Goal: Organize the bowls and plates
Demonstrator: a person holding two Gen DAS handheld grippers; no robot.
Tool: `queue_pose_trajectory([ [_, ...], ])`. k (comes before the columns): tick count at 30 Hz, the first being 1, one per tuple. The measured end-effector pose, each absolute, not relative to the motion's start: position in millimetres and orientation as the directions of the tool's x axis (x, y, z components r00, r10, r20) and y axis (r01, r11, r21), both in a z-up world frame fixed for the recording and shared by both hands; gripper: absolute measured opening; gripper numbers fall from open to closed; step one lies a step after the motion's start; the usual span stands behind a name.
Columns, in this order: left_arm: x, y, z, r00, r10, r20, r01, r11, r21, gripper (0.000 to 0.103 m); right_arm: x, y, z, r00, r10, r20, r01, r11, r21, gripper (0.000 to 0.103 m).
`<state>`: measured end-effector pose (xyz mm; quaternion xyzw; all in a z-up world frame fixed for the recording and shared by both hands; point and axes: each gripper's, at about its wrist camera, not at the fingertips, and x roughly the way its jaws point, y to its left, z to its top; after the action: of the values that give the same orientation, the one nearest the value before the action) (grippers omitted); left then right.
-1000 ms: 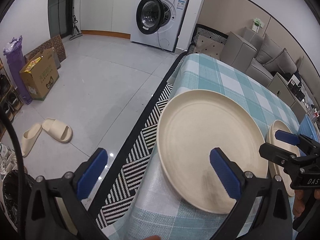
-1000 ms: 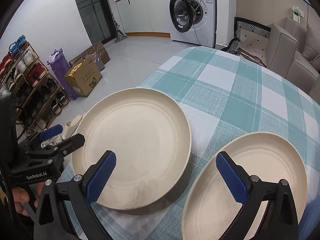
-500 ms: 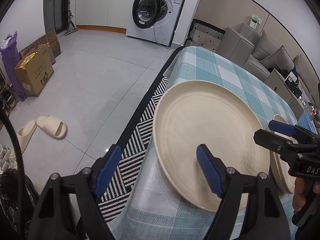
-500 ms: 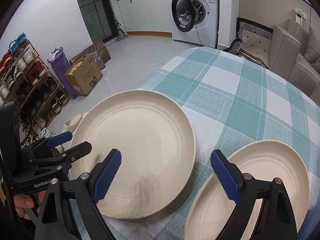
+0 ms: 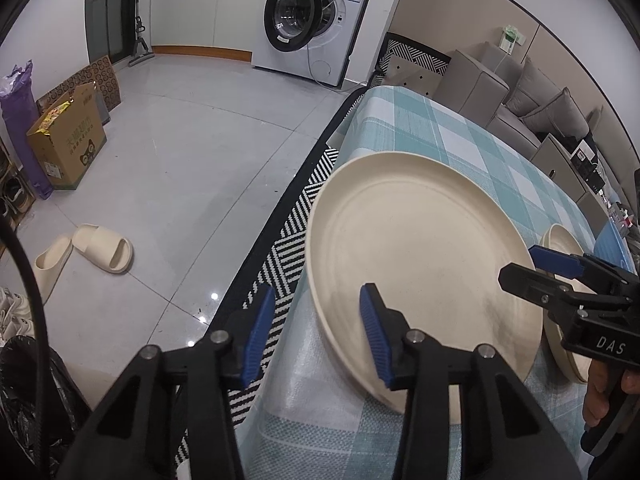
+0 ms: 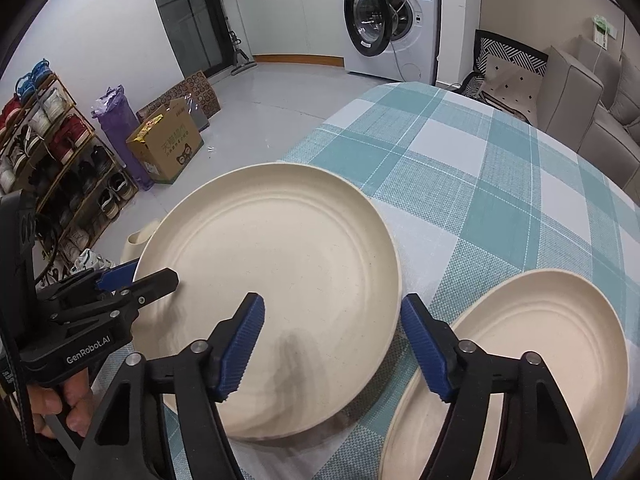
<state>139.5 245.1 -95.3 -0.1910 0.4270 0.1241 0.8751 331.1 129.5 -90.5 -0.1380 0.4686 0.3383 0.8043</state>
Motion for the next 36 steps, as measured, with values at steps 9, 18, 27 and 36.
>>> queue_pose_trajectory([
  [9, 138.1, 248.8, -97.0, 0.598, 0.067, -0.799, -0.394, 0.892, -0.22, 0.043, 326.4, 137.5, -95.0, 0.363, 0.358, -0.86, -0.67, 0.742, 0.026, 0.069],
  [18, 136.6, 249.7, -95.8, 0.602, 0.069, -0.796, -0.387, 0.897, -0.215, 0.026, 316.3, 127.8, -96.8, 0.381, 0.336, -0.861, -0.658, 0.753, 0.003, 0.041],
  [27, 136.9, 243.2, -91.2, 0.607, 0.101, -0.788, -0.373, 0.912, -0.17, 0.019, 300.1, 117.6, -100.3, 0.434, 0.339, -0.835, -0.647, 0.762, -0.027, 0.02],
  [36, 133.6, 242.4, -86.9, 0.614, 0.117, -0.781, -0.377, 0.912, -0.16, 0.019, 292.5, 116.6, -96.6, 0.453, 0.35, -0.82, -0.65, 0.759, -0.035, 0.019],
])
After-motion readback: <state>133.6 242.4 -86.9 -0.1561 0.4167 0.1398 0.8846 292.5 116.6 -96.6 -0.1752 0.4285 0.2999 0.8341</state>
